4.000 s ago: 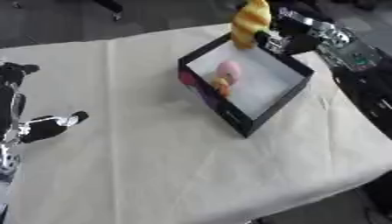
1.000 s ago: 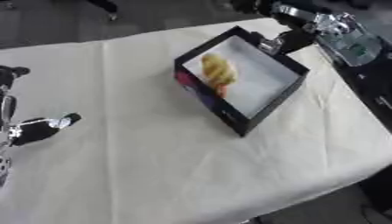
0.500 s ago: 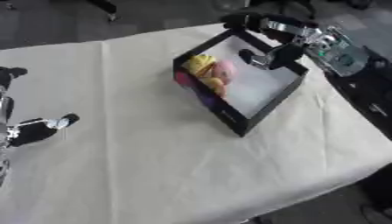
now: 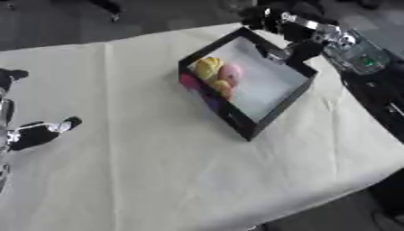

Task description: Pick up the objects with one hand, pass them to the other hand, and then place them into the box on the other side of the table.

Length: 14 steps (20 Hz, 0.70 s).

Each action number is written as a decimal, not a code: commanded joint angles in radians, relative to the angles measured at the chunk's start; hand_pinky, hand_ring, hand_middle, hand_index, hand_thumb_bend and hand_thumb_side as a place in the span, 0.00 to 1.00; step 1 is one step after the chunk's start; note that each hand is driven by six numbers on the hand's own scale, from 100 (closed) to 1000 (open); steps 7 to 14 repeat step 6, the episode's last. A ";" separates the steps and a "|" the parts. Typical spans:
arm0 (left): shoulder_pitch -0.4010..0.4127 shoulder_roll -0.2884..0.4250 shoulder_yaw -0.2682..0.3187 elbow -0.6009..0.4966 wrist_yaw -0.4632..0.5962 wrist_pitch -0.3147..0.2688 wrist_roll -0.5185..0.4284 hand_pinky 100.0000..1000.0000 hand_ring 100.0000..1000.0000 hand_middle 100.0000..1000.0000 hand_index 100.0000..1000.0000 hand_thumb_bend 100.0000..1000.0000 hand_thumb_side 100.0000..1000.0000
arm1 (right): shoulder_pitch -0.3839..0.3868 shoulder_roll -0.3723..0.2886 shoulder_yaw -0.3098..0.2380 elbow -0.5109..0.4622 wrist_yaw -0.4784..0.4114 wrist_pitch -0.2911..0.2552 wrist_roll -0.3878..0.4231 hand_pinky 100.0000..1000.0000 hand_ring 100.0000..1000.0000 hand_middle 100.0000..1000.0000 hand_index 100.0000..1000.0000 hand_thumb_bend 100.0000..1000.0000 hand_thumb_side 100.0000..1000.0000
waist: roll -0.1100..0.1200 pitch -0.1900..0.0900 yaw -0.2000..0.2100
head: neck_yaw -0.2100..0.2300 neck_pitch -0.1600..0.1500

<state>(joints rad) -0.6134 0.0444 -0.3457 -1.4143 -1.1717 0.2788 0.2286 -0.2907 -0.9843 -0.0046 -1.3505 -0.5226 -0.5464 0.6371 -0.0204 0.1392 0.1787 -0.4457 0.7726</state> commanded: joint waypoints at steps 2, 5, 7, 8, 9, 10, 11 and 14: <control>-0.012 0.019 0.021 -0.028 0.005 0.007 0.011 0.78 0.72 0.62 0.74 0.92 0.34 | -0.014 -0.019 -0.031 -0.038 -0.115 -0.171 0.268 1.00 1.00 1.00 1.00 0.00 0.34 | 0.002 -0.030 -0.003 | 0.006 -0.003; -0.016 0.030 0.038 -0.038 0.021 0.013 0.021 0.78 0.73 0.64 0.75 0.90 0.35 | -0.009 -0.017 -0.032 -0.073 -0.183 -0.123 0.270 1.00 1.00 1.00 1.00 0.00 0.38 | 0.003 -0.032 0.000 | 0.008 -0.003; -0.017 0.034 0.044 -0.044 0.030 0.015 0.025 0.78 0.73 0.64 0.76 0.89 0.36 | -0.007 -0.018 -0.031 -0.085 -0.193 -0.110 0.270 1.00 1.00 1.00 1.00 0.00 0.38 | 0.003 -0.032 0.001 | 0.010 -0.003; -0.017 0.034 0.044 -0.044 0.030 0.015 0.025 0.78 0.73 0.64 0.76 0.89 0.36 | -0.007 -0.018 -0.031 -0.085 -0.193 -0.110 0.270 1.00 1.00 1.00 1.00 0.00 0.38 | 0.003 -0.032 0.001 | 0.010 -0.003; -0.017 0.034 0.044 -0.044 0.030 0.015 0.025 0.78 0.73 0.64 0.76 0.89 0.36 | -0.007 -0.018 -0.031 -0.085 -0.193 -0.110 0.270 1.00 1.00 1.00 1.00 0.00 0.38 | 0.003 -0.032 0.001 | 0.010 -0.003; -0.017 0.034 0.044 -0.044 0.030 0.015 0.025 0.78 0.73 0.64 0.76 0.89 0.36 | -0.007 -0.018 -0.031 -0.085 -0.193 -0.110 0.270 1.00 1.00 1.00 1.00 0.00 0.38 | 0.003 -0.032 0.001 | 0.010 -0.003; -0.017 0.034 0.044 -0.044 0.030 0.015 0.025 0.78 0.73 0.64 0.76 0.89 0.36 | -0.007 -0.018 -0.031 -0.085 -0.193 -0.110 0.270 1.00 1.00 1.00 1.00 0.00 0.38 | 0.003 -0.032 0.001 | 0.010 -0.003; -0.017 0.034 0.044 -0.044 0.030 0.015 0.025 0.78 0.73 0.64 0.76 0.89 0.36 | -0.007 -0.018 -0.031 -0.085 -0.193 -0.110 0.270 1.00 1.00 1.00 1.00 0.00 0.38 | 0.003 -0.032 0.001 | 0.010 -0.003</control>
